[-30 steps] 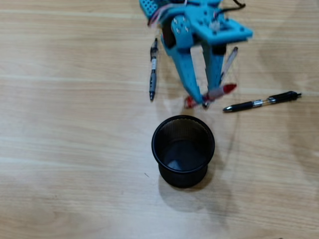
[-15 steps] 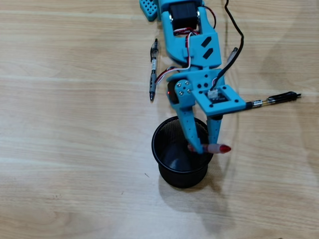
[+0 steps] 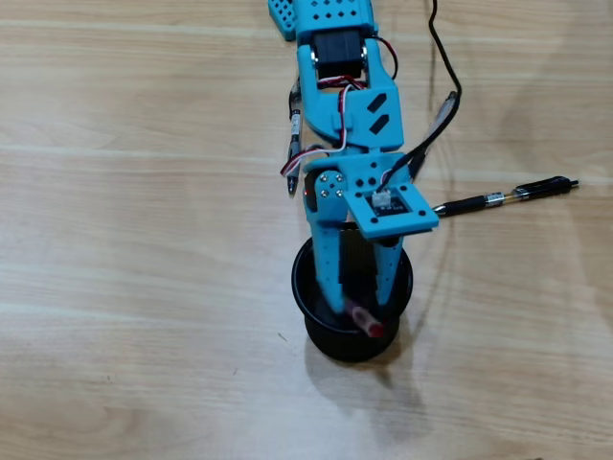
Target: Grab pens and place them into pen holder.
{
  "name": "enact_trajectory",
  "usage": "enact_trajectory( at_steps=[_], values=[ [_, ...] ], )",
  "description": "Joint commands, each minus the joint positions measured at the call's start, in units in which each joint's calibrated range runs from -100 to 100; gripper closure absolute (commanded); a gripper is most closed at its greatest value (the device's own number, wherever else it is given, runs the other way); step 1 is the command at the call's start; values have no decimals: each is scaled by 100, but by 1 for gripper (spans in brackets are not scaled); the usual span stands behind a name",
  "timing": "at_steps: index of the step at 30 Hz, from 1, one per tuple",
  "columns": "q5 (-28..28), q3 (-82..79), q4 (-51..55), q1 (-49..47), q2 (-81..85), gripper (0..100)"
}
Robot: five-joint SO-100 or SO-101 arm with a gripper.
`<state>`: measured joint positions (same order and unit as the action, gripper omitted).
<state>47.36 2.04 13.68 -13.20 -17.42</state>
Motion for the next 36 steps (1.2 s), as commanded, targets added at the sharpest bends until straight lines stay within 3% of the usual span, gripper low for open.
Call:
enact_trajectory(
  at_steps=[1,6,13,22,28,36],
  values=[
    [2,22,-52,26,379,80],
    [-34,-159,750,71,1092,80],
    [-40,-195,4240,382,2723,98],
    [7,-204,7292,593,4175,98],
    [18,-286,8349,766,4515,98],
    [23,-2295,8049,1096,4914,98]
  ],
)
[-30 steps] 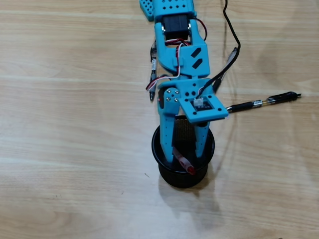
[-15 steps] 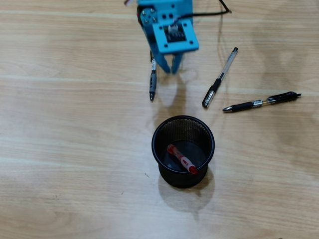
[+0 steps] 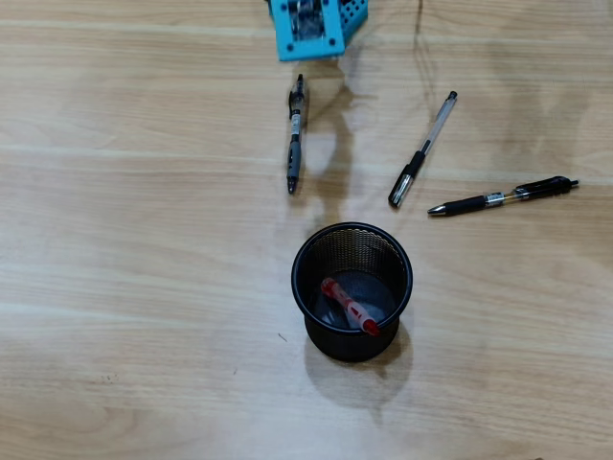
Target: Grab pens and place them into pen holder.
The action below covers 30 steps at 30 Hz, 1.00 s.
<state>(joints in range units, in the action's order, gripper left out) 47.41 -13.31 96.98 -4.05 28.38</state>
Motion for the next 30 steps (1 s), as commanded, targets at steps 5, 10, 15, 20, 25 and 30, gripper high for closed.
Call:
enact_trajectory(
  at_steps=[5,10,15,20,25,30],
  values=[
    [18,-2171,-1283,336,708,98],
    [18,-3158,-2550,382,759,98],
    [18,-3954,-3980,538,606,98],
    [13,-4180,-4144,629,419,98],
    [13,-4045,-3479,611,411,98],
    [13,-3728,-2832,675,411,92]
  ],
)
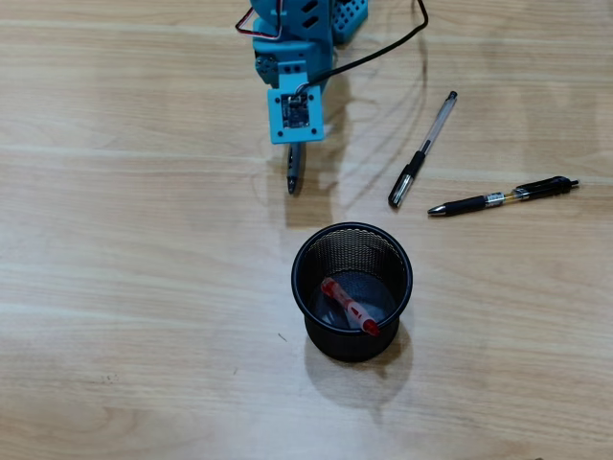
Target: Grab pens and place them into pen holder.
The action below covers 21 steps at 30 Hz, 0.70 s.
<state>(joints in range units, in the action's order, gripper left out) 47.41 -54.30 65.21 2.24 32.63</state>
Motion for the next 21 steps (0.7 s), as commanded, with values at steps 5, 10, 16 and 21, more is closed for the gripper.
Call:
enact_trajectory(
  at_steps=[5,10,16,21],
  values=[
    [13,399,335,-36,-23,73],
    [13,390,308,-73,-23,70],
    [13,408,262,-110,-541,70],
    [13,471,-93,-247,-1220,70]
  ],
)
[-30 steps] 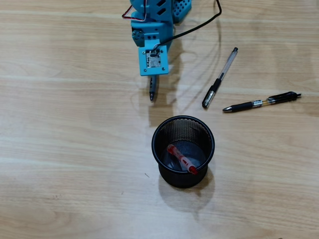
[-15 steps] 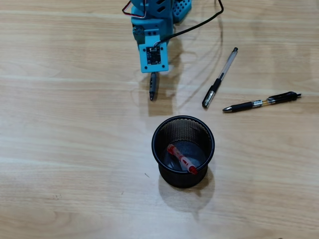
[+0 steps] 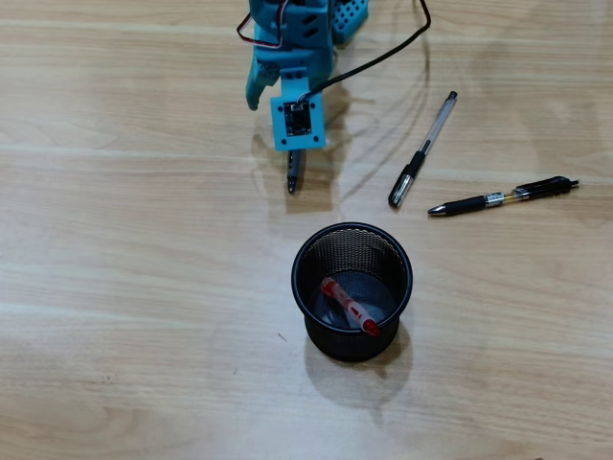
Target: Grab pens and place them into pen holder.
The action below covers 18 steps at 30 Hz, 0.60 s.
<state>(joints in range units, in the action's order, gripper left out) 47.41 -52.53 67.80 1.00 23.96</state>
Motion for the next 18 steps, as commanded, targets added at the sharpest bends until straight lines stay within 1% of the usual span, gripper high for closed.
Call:
enact_trajectory(
  at_steps=[1,7,9,11,18],
  values=[
    [13,294,-507,-178,-481,70],
    [18,257,-1227,-306,-1135,72],
    [60,239,-1227,-306,-1211,75],
    [301,176,-1199,-315,-1296,80],
    [374,67,-1227,-306,-1313,86]
  ],
)
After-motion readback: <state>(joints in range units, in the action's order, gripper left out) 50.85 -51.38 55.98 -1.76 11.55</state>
